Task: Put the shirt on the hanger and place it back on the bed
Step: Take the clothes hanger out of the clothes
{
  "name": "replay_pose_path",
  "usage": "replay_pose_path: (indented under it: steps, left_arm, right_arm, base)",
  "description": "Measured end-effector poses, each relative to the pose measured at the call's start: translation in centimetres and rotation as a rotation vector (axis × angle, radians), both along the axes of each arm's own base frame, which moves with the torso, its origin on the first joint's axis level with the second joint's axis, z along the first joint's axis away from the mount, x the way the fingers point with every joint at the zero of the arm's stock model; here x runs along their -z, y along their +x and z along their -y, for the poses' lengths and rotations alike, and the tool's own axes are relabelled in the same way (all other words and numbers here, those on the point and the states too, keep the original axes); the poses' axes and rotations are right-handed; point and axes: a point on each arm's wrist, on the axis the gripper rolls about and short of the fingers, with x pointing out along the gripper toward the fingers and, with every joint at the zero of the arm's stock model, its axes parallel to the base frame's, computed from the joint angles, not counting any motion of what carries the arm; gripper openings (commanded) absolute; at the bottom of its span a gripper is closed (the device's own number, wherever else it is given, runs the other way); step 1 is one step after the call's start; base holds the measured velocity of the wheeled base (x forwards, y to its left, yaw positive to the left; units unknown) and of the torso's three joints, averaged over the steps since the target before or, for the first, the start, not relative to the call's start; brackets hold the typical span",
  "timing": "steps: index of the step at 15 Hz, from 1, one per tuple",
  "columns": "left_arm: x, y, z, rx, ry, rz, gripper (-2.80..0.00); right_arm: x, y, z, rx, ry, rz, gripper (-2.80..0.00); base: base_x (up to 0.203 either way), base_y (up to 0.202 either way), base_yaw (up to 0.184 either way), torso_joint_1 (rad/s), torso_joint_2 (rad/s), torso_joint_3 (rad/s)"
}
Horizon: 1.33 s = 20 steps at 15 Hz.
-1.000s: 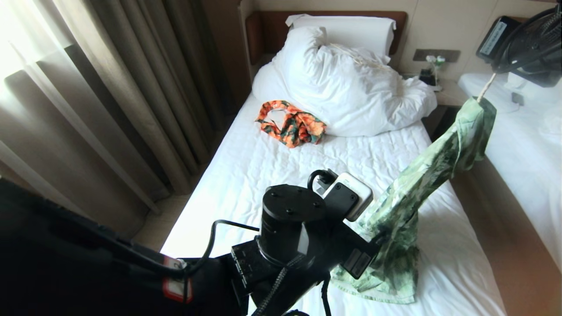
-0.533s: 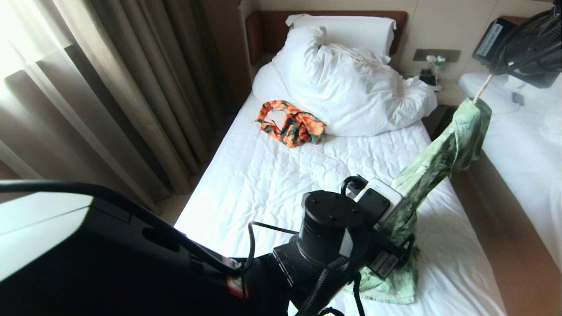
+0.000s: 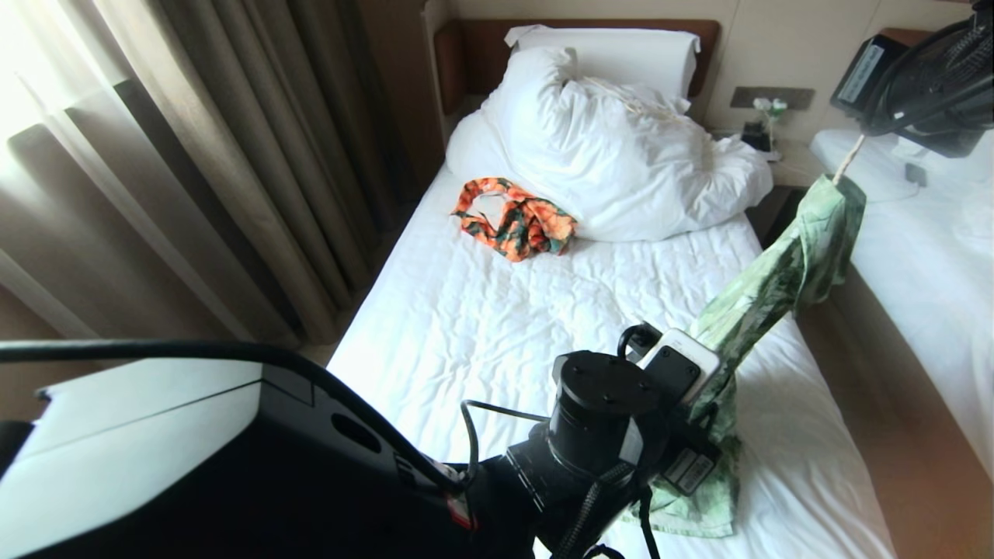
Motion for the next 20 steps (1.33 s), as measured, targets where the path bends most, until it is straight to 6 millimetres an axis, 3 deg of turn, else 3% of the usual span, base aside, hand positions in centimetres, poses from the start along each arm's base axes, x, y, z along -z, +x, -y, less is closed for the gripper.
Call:
replay_pose_path:
  steps: [4,11,16,17,20]
  left_arm:
    - [-0.2,0.3,-0.9,-0.093,0.010,0.004,-2.80]
    - [-0.4,-1.5,-5.2,-0.117,0.053,-0.019,-2.80]
    - [-0.4,-2.1,-6.1,-0.114,0.041,-0.011,-2.80]
    - [-0.4,-2.2,-6.2,-0.116,0.042,-0.009,0.00]
    - [-0.6,-2.3,-6.5,-0.118,0.038,-0.007,0.00]
  right_arm:
    - [-0.1,0.0,0.0,-0.004,-0.016,0.000,-2.80]
    - [-0.5,0.1,0.0,-0.008,-0.036,0.032,-2.80]
    - [-0.4,0.3,-0.1,-0.009,-0.046,0.028,-2.80]
    - [-0.3,0.4,-0.1,-0.009,-0.047,0.026,-2.80]
    - [-0.1,0.6,-0.4,-0.013,-0.049,0.019,-2.80]
  base:
    - [0.000,0.000,0.000,0.000,0.00,0.000]
    - [0.000,0.000,0.000,0.000,0.00,0.000]
    - [0.000,0.000,0.000,0.000,0.00,0.000]
    - [0.000,0.000,0.000,0.000,0.00,0.000]
    - [0.000,0.000,0.000,0.000,0.00,0.000]
